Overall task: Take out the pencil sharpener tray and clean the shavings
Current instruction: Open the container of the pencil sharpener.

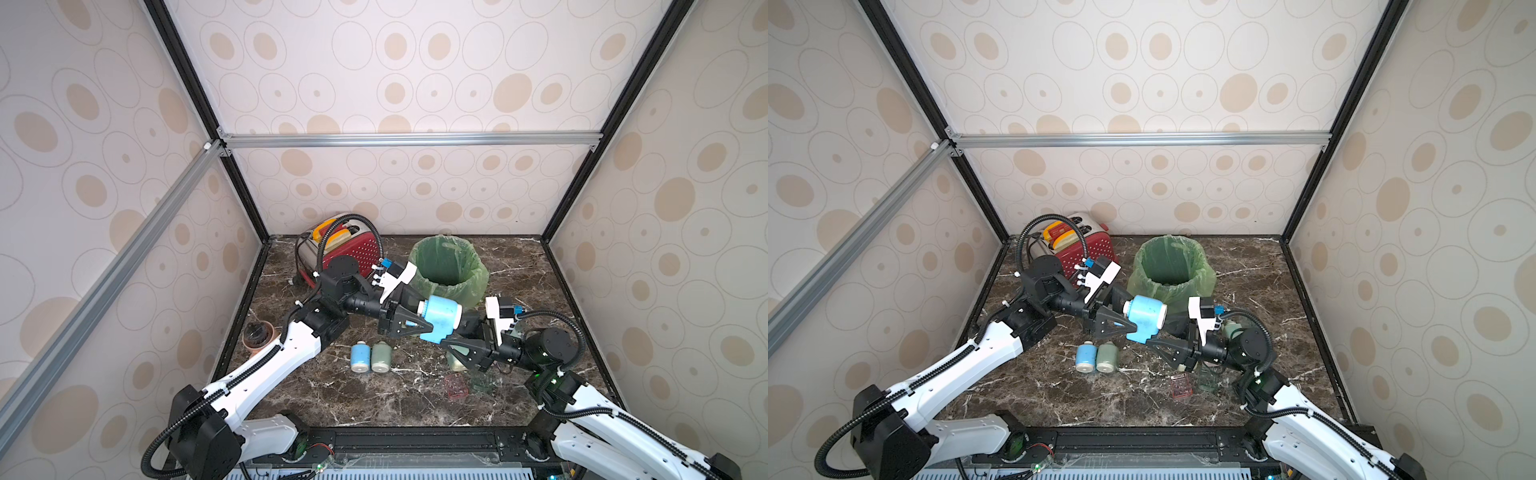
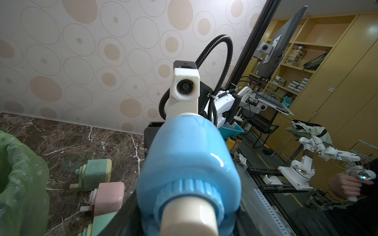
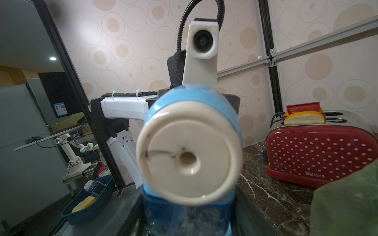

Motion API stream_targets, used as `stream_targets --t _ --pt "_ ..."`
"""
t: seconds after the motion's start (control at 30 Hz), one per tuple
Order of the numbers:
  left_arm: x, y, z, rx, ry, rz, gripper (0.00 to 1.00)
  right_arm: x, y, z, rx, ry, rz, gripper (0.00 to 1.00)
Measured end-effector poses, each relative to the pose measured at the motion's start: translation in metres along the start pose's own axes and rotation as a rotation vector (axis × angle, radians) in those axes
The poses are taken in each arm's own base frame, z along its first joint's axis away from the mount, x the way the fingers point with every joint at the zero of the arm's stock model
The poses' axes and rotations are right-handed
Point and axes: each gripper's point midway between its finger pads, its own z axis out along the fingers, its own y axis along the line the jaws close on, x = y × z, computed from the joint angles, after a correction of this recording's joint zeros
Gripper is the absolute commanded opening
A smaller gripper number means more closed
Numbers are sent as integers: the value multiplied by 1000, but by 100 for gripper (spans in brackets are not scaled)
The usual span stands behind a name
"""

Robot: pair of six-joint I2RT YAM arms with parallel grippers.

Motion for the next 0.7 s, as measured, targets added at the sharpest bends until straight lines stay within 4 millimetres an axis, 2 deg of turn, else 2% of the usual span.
stream_targets --t 0.17,0.47,0.6,0.7 --pt "-2 2 -6 -7 -4 2 0 -5 1 -13 42 -15 -26 63" --pt "0 7 -7 -29 -2 -5 0 -2 -3 -18 82 1 -30 61" --pt "-1 22 -13 -102 -16 -20 0 -2 -15 -25 152 0 -23 57" --pt "-7 42 -26 -203 -52 -42 0 -4 -25 -28 207 9 -12 54"
